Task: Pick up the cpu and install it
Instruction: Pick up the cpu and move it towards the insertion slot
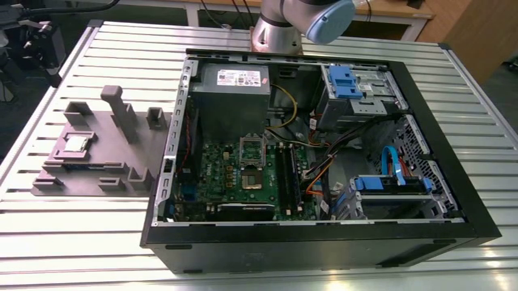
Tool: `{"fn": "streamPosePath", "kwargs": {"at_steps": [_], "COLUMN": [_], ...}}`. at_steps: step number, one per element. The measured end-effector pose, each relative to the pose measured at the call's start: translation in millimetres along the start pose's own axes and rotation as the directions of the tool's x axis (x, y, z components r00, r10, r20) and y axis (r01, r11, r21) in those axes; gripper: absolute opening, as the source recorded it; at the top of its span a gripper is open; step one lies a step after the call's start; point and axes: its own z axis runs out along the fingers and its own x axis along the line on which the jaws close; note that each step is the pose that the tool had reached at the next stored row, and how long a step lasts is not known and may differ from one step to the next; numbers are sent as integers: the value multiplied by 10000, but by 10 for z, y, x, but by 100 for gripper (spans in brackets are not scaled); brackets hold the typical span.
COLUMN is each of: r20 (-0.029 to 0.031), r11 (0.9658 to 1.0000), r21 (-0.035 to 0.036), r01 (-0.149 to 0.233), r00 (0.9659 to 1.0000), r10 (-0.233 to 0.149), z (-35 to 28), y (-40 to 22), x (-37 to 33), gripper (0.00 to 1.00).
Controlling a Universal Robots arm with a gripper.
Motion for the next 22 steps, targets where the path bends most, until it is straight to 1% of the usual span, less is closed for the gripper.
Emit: {"fn": "streamPosePath", "kwargs": {"at_steps": [22], "r20": [0], "r11": [10000], "r21": [0], "r01": [0], "r00": [10000], "r10": [0], "z": [66], "y": [-3], "x": [-1], "gripper": [59]}}
